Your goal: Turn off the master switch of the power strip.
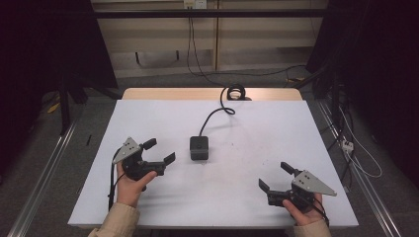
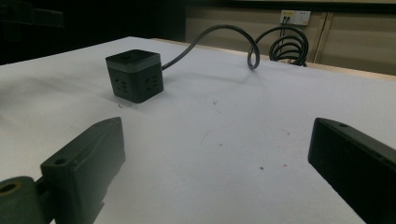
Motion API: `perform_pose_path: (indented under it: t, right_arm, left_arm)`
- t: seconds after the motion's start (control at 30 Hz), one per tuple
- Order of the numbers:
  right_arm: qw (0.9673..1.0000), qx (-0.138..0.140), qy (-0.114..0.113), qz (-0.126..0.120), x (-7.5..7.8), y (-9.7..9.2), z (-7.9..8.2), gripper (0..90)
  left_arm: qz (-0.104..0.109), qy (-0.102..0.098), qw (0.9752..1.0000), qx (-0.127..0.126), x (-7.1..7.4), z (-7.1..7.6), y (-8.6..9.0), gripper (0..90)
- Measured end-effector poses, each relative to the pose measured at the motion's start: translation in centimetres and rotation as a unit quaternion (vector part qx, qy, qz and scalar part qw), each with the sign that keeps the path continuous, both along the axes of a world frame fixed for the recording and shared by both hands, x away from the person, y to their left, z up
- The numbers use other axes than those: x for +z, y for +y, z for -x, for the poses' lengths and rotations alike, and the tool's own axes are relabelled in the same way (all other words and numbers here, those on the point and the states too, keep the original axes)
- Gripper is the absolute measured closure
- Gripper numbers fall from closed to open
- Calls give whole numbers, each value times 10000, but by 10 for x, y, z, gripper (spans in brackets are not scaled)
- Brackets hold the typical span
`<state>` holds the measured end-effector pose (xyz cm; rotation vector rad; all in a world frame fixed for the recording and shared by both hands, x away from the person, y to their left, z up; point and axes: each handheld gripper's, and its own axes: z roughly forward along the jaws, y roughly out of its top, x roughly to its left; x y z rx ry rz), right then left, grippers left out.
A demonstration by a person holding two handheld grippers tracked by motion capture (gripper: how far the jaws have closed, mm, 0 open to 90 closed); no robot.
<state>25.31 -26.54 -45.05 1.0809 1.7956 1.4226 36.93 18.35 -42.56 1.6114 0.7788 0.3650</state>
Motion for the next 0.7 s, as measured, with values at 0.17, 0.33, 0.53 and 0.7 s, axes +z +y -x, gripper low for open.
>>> perform_pose_path:
  t: [0.17, 0.33, 0.53, 0.7]
  right_arm:
    - [10000, -11, 1, -22, 0, 0, 0, 37]
    - [10000, -6, -10, -16, 1, 0, 0, 38]
    - [10000, -9, -11, -16, 1, 0, 0, 39]
    - [10000, 7, -15, -13, 1, 0, 0, 44]
  left_arm:
    - [26, -7, 10000, -20, 1, -4, -4, 40]
    - [22, 19, 10000, -52, 1, -9, -9, 33]
    - [-26, 73, 9999, -152, 2, -14, -20, 27]
    - [-25, 58, 9997, -218, 3, -16, -26, 27]
